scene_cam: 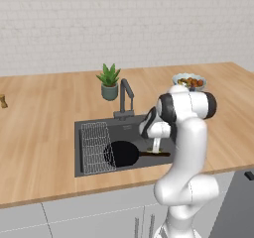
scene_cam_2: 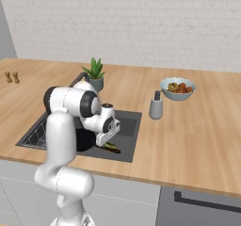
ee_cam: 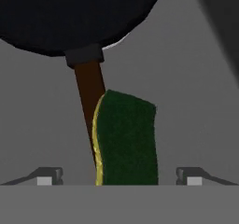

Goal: Pick the pan and sponge and place them into the sink. Then turn on the water.

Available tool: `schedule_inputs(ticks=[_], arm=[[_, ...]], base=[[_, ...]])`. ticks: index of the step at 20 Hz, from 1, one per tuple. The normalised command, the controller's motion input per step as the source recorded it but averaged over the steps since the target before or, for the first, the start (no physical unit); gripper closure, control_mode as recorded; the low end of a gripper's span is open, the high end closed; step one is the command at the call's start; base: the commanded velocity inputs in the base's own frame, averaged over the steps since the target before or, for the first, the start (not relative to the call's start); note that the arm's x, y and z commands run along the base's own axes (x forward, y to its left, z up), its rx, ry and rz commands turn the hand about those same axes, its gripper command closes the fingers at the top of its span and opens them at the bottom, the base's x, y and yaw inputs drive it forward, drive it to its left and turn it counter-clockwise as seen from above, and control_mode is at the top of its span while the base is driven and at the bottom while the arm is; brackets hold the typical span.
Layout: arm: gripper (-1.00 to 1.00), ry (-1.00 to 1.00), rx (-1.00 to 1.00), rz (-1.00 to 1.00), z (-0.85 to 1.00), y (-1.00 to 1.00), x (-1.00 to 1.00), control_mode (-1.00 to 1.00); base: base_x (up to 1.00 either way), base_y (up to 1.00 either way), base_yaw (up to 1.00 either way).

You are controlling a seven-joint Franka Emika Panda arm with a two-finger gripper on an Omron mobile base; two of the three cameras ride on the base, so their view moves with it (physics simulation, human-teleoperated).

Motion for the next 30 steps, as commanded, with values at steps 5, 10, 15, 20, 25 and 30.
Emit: schedule_inputs(ticks=[5,10,15,20,25,30], arm=[[-1.00,-0.01,0.10,-0.20,1.00,0.00,-0.15,-1.00],[-1.00,-0.01,0.03,-0.24,1.00,0.00,-0.08,-1.00],[-1.00,0.00,0.00,-0.21,0.95,0.00,0.00,-1.00],[-1.00,0.02,-0.01,-0.06,0.16,0.00,0.01,-1.00],[-1.00,0.00,0.00,0.00,0.00,0.00,0.00,-1.00],[-1.00,0.00,0.01,0.00,0.00,-0.06,0.00,-1.00]], base=[[0.00,0.00,0.00],[0.00,0.00,0.00],[0.00,0.00,0.00],[0.00,0.00,0.00],[0.00,0.00,0.00],[0.00,0.00,0.00]])
